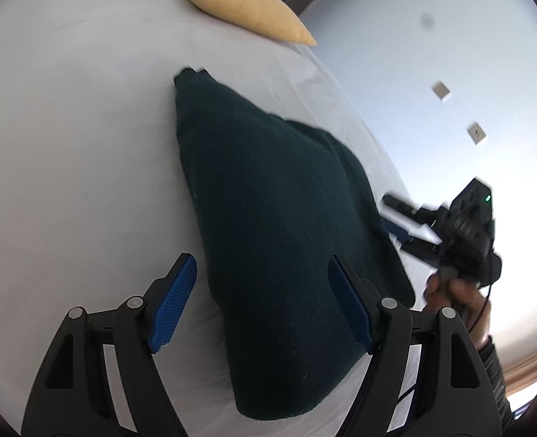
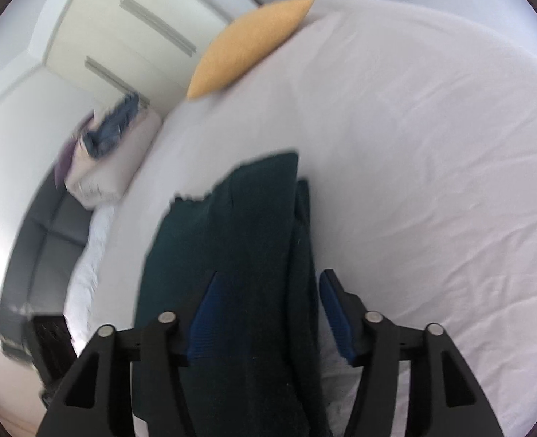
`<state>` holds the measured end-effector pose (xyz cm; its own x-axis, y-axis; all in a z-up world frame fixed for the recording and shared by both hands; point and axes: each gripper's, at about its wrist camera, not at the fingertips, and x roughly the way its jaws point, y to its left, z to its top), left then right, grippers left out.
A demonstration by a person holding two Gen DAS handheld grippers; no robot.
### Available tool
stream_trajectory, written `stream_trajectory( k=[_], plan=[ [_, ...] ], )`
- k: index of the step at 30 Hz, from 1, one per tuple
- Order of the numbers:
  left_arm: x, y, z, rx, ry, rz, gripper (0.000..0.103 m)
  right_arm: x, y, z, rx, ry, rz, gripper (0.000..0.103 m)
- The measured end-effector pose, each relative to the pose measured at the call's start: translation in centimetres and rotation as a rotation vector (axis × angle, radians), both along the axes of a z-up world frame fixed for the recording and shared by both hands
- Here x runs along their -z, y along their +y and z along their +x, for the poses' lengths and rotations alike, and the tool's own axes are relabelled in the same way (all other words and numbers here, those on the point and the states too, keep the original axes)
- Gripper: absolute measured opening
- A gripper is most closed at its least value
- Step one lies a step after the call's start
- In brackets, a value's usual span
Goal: Fold small clothes
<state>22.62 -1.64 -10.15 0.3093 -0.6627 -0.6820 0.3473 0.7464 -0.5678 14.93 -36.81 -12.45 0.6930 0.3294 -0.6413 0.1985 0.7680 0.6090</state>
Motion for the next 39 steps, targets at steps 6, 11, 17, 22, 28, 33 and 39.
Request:
stream_trajectory(
  k=[6, 11, 17, 22, 28, 33, 39],
  plan=[
    [2.6, -2.8, -0.5, 0.069, 0.038, 0.093, 0.074, 2.3, 0.9, 2.0, -0.070, 0.114, 0.009, 0.066],
    [3.2, -3.0, -0.8, 0.104, -0.011, 0.114, 0.074, 2.9, 1.1, 1.7, -0.082, 0.108, -0.042, 0.060],
    [-0.1, 0.6, 1.8, -0.046, -0.014, -0.034, 0.074, 3.1, -0.2, 1.4, -0.106, 0.115, 0.070, 0.060],
    [1.9, -0.8, 7.8, -0.023, 0.141, -0.060, 0.085, 4.5, -0.4, 2.8, -0.132, 0.091, 0.223, 0.059],
    [4.5, -3.4, 10.0, -0.020, 0.257, -0.077, 0.054, 4.2, 1.3, 3.6, -0.176, 0.129, 0.124, 0.041],
    [3.7, -3.2, 8.2, -0.008, 0.212, -0.048, 0.038, 1.7, 4.1, 2.4, -0.192, 0.111, -0.084, 0.028],
    [-1.0, 0.5, 2.6, 0.003, 0.118, -0.029, 0.037, -3.7, 9.1, -2.5, -0.249, 0.006, -0.128, 0.025]
  ],
)
